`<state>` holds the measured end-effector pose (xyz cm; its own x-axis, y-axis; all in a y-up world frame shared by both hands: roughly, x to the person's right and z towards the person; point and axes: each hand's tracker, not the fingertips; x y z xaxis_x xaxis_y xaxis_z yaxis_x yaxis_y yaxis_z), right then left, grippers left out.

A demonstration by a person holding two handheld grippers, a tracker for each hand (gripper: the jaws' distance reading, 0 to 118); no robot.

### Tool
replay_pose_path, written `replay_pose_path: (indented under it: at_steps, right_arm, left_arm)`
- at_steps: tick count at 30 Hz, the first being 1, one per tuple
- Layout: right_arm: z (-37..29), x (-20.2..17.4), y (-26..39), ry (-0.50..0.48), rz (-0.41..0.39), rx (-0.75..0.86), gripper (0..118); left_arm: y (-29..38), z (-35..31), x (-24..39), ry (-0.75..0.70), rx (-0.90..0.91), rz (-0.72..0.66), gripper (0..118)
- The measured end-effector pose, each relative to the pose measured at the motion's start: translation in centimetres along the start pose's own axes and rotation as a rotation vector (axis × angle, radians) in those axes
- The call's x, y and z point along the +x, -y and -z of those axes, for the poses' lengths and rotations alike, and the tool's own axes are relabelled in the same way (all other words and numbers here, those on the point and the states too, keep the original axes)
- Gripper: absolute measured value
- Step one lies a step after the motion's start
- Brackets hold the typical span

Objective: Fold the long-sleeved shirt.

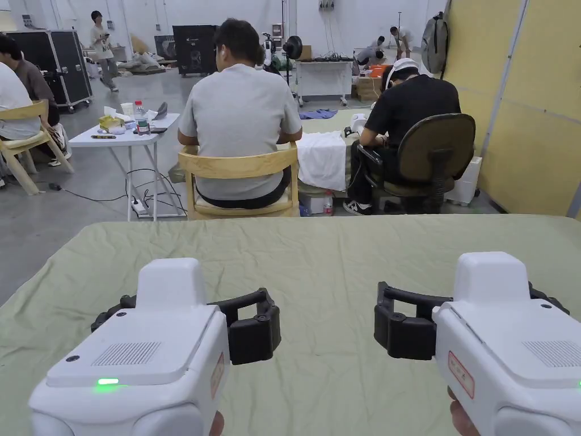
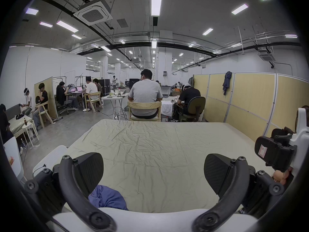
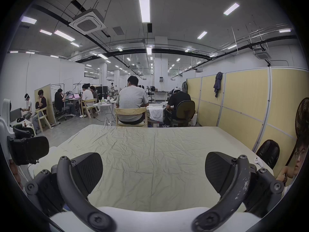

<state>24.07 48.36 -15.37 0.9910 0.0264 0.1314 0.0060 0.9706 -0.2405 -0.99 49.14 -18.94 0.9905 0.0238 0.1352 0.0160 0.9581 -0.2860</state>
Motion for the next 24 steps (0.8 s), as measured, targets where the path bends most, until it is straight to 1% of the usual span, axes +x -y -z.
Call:
replay_pose_path:
  at_steps: [24]
  right_arm:
    - [0.21, -0.03, -0.06, -0.001, 0.002, -0.011, 118]
  left_arm:
    - [0.08, 0.20, -0.04, 0.000, -0.012, -0.001, 118]
